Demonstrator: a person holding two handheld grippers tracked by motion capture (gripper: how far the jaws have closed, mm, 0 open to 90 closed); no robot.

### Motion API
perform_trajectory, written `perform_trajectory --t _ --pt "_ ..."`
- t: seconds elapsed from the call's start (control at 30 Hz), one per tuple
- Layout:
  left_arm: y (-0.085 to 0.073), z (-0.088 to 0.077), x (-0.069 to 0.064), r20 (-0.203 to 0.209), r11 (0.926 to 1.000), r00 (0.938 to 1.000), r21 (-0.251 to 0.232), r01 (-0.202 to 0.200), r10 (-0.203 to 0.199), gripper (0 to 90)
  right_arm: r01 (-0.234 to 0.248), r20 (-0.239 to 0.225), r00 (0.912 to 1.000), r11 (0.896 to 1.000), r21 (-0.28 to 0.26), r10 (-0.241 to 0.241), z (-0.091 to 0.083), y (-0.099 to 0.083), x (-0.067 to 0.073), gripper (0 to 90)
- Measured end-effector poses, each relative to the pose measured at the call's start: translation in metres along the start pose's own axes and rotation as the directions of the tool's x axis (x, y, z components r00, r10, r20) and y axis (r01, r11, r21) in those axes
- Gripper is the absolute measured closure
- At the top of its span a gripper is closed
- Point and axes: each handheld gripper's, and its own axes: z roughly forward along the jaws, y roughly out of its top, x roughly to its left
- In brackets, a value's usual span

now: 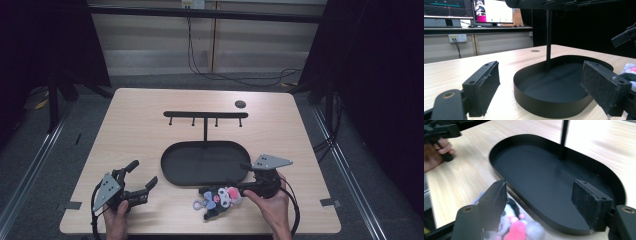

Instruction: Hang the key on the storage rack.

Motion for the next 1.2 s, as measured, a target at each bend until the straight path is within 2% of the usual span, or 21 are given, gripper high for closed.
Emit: perform_trajectory --t 0.13,0.3,0.33,0.37,0.4,0.43,0.57,0.67,0.7,0.73,0.77,0.8,0.83,0.93,0.97,1.0,1.03,1.1,1.17,1.2 --pt "0.000 0.000 0.000 -0.006 1.0000 1.0000 0.001 -0.001 0.001 15.1 0.023 -0.007 0.9997 0.999 0.028 -0.023 0.003 0.008 0.003 27.1" --pt "0.000 0.000 0.000 -0.006 1.0000 1.0000 0.003 0.001 -0.001 15.1 0.071 -0.040 0.9969 0.994 0.087 -0.068 0.009 0.018 0.010 27.1" --pt "0.000 0.000 0.000 -0.008 1.0000 1.0000 0.002 -0.001 0.001 15.1 0.079 -0.052 0.9959 0.992 0.099 -0.074 0.010 0.019 0.012 30.3" --pt "0.000 0.000 0.000 -0.009 1.0000 1.0000 0.002 -0.001 0.001 15.1 0.088 -0.065 0.9946 0.990 0.108 -0.082 0.011 0.021 0.013 37.5" --pt "0.000 0.000 0.000 -0.012 1.0000 0.9999 0.003 -0.001 0.001 15.1 0.111 -0.078 0.9915 0.989 0.101 -0.104 0.012 0.022 0.016 38.7" --pt "0.000 0.000 0.000 -0.014 1.0000 0.9999 0.005 -0.002 0.002 15.1 0.112 -0.087 0.9909 0.988 0.108 -0.103 0.013 0.024 0.017 38.0" --pt "0.000 0.000 0.000 -0.017 1.0000 0.9999 0.008 -0.002 0.002 15.2 0.144 -0.123 0.9848 0.973 0.180 -0.123 0.023 0.030 0.023 37.3" --pt "0.000 0.000 0.000 -0.017 1.0000 0.9999 0.007 -0.002 0.002 15.2 0.176 -0.153 0.9776 0.959 0.220 -0.145 0.029 0.035 0.028 40.5" --pt "0.000 0.000 -0.001 -0.017 1.0000 0.9999 0.007 -0.002 0.002 15.1 0.201 -0.172 0.9716 0.950 0.240 -0.162 0.034 0.039 0.031 43.9" --pt "0.000 0.000 -0.001 -0.017 1.0000 0.9999 0.007 -0.002 0.002 15.1 0.201 -0.172 0.9716 0.950 0.240 -0.162 0.034 0.039 0.031 43.9" --pt "0.000 0.000 -0.001 -0.016 1.0000 0.9999 0.007 -0.001 0.001 15.1 0.211 -0.186 0.9683 0.944 0.253 -0.166 0.035 0.041 0.032 47.2" --pt "0.000 0.000 0.000 -0.017 1.0000 0.9999 0.007 -0.002 0.002 15.2 0.222 -0.220 0.9615 0.938 0.268 -0.165 0.038 0.043 0.033 48.4" --pt "0.000 0.000 0.000 -0.016 1.0000 0.9999 0.007 -0.002 0.002 15.1 0.239 -0.244 0.9547 0.928 0.285 -0.171 0.042 0.047 0.036 55.6" --pt "0.000 0.000 0.000 -0.016 1.0000 0.9999 0.007 -0.002 0.002 15.2 0.263 -0.276 0.9451 0.908 0.326 -0.175 0.047 0.052 0.039 58.0" --pt "0.000 0.000 0.000 -0.016 1.0000 0.9999 0.007 -0.002 0.002 15.2 0.271 -0.297 0.9392 0.903 0.333 -0.173 0.048 0.053 0.040 58.0" --pt "0.000 0.000 0.000 -0.017 1.0000 0.9999 0.006 -0.002 0.003 15.2 0.286 -0.319 0.9316 0.892 0.349 -0.174 0.052 0.054 0.041 58.1" --pt "0.000 0.000 -0.001 -0.016 1.0000 0.9999 0.006 -0.002 0.002 15.2 0.296 -0.328 0.9280 0.885 0.359 -0.177 0.054 0.054 0.042 59.1" --pt "0.000 0.000 -0.001 -0.016 1.0000 0.9999 0.006 -0.002 0.002 15.2 0.304 -0.340 0.9250 0.866 0.396 -0.169 0.058 0.056 0.044 59.4" --pt "0.000 0.000 0.000 -0.015 1.0000 0.9999 0.006 -0.002 0.003 15.2 0.320 -0.370 0.9144 0.855 0.408 -0.165 0.062 0.058 0.046 63.5" --pt "0.000 0.000 0.000 -0.015 1.0000 0.9999 0.006 -0.002 0.003 15.2 0.333 -0.391 0.9060 0.845 0.419 -0.163 0.064 0.060 0.047 64.7"
